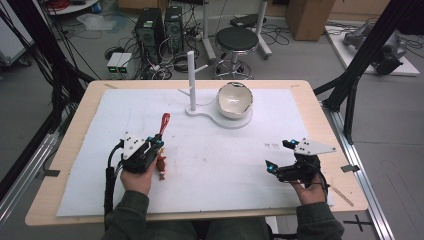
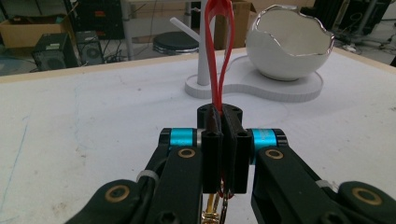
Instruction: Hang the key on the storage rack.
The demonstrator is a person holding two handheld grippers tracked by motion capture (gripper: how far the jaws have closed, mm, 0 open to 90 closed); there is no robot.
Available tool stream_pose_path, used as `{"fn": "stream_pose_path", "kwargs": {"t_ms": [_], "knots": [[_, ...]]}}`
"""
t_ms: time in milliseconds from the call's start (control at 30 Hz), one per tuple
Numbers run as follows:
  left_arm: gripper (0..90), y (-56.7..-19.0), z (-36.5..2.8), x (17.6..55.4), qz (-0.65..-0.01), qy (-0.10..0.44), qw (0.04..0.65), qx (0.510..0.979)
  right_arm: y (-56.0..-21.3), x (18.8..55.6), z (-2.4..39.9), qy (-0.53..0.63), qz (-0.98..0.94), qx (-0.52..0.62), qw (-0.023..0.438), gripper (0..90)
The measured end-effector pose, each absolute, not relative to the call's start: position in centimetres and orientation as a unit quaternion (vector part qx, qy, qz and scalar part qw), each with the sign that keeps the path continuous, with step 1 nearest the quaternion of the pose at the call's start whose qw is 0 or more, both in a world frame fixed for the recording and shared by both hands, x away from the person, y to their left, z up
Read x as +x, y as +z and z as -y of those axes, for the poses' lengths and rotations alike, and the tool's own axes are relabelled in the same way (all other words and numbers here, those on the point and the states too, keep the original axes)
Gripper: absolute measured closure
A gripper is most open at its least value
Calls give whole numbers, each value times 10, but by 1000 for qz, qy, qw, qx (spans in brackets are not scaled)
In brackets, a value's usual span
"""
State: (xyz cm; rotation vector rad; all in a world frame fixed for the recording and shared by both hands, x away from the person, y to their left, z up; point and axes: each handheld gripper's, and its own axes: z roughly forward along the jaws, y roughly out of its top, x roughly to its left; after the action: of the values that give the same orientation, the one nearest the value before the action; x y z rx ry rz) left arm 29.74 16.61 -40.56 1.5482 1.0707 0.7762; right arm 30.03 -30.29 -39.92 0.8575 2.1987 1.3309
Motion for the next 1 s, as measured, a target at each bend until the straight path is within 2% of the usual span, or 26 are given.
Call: {"fn": "stream_pose_path", "kwargs": {"t_ms": [1000], "knots": [[865,-360,-163,295,-404,340,556,642,-402,304,301,477,-796,308,209,40]]}}
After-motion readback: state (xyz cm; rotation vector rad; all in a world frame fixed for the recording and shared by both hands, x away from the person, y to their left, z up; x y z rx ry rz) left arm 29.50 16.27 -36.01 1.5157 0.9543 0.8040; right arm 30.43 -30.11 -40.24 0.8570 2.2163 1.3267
